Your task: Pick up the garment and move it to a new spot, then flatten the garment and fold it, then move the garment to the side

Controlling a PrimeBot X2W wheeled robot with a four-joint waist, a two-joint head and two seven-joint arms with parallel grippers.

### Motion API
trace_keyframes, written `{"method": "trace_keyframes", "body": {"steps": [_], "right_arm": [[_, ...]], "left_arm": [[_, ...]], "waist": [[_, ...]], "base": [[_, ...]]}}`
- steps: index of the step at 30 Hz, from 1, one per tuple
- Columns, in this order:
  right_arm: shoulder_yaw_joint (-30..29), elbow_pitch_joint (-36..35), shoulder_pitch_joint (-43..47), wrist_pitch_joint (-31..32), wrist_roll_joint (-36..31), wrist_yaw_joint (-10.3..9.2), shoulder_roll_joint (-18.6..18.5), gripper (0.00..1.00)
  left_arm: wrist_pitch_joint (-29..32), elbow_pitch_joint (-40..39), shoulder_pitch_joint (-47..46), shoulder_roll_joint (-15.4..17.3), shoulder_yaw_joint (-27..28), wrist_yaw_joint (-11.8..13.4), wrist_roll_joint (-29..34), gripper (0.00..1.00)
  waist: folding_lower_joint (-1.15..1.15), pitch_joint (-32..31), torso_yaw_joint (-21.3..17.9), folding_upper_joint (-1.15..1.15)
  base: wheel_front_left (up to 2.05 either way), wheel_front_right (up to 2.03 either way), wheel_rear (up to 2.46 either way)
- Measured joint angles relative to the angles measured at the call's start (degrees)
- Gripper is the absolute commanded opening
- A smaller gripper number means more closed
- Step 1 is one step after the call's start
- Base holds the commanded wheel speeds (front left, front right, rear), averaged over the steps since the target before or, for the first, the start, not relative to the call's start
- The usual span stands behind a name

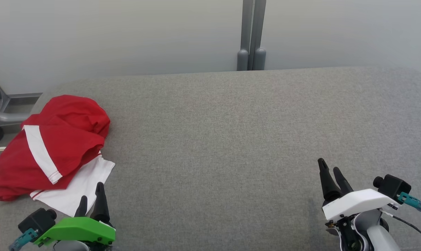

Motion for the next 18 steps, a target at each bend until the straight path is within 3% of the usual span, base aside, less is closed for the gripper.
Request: {"method": "trace_keyframes", "body": {"steps": [18], "right_arm": [[-0.78,-4.54,1.87,2.67,-21.25,0.0,-0.07,1.0]], "left_arm": [[-2.47,3.79,-2.58,2.75,-6.44,2.32,15.14,1.0]], "waist": [[0.0,-1.06,-0.22,0.0]], "base": [[0.0,0.0,0.0]]}}
